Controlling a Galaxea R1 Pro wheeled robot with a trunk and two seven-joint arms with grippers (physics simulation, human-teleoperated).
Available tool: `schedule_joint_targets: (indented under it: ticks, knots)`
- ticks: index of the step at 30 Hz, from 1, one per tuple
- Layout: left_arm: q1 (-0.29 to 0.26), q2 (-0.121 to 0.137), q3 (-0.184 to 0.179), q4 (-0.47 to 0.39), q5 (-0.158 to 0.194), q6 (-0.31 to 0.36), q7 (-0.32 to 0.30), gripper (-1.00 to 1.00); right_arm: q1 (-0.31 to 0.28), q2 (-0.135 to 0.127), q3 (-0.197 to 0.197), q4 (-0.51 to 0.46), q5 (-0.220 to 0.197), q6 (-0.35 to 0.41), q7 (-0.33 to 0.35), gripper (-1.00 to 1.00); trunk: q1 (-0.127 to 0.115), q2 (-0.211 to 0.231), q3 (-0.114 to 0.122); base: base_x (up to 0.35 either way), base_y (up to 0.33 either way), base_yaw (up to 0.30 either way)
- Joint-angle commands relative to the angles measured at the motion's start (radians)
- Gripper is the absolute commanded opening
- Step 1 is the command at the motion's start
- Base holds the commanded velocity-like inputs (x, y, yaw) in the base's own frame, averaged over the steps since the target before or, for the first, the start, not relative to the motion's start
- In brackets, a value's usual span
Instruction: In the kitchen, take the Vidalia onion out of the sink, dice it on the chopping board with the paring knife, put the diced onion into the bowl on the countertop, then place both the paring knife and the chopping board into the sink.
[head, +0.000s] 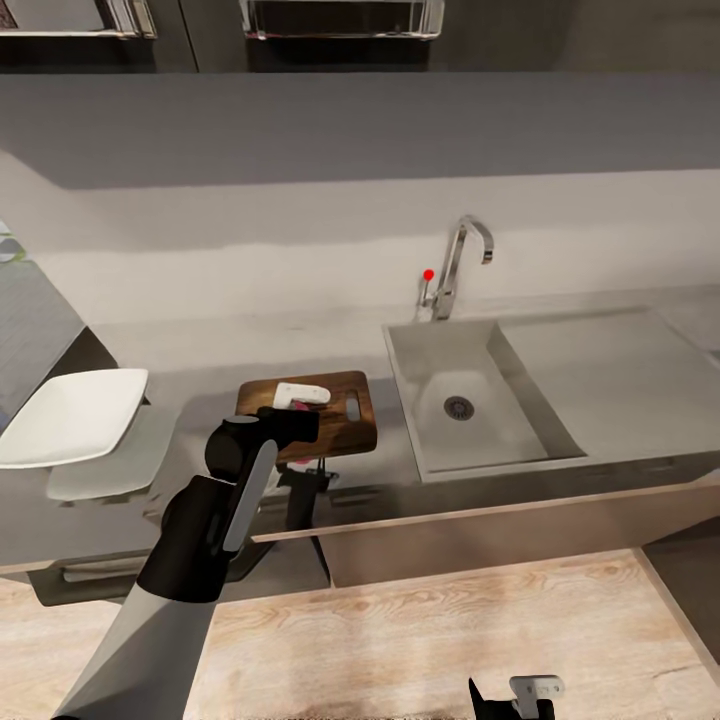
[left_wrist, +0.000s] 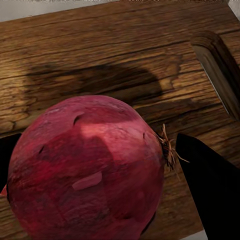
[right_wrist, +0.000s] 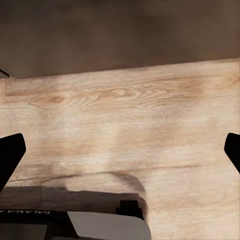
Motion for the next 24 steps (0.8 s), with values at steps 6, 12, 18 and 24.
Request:
schedule_joint_targets:
  ticks: [6, 12, 18, 24]
  knots:
    - [-0.001, 0.0, 0.0, 0.013, 0.014, 0.003, 0.01, -1.0, -0.001, 0.002, -0.008, -0.001, 0.008, -0.004, 0.009, 1.0, 0.0, -0.001, -0.006, 0.0, 0.0, 0.0]
    - [-0.001, 0.0, 0.0, 0.012, 0.014, 0.003, 0.01, -1.0, -0.001, 0.002, -0.008, -0.001, 0.008, -0.004, 0.009, 1.0, 0.0, -0.001, -0.007, 0.018, 0.0, 0.0]
    - [-0.001, 0.0, 0.0, 0.012, 0.013, 0.003, 0.01, -1.0, -0.001, 0.002, -0.008, -0.001, 0.008, -0.006, 0.01, 1.0, 0.0, -0.001, 0.001, 0.058, 0.0, -0.045]
    - [-0.001, 0.0, 0.0, 0.012, 0.014, 0.003, 0.01, -1.0, -0.001, 0.002, -0.007, -0.001, 0.008, -0.006, 0.01, 1.0, 0.0, -0.001, 0.011, 0.004, 0.0, -0.06]
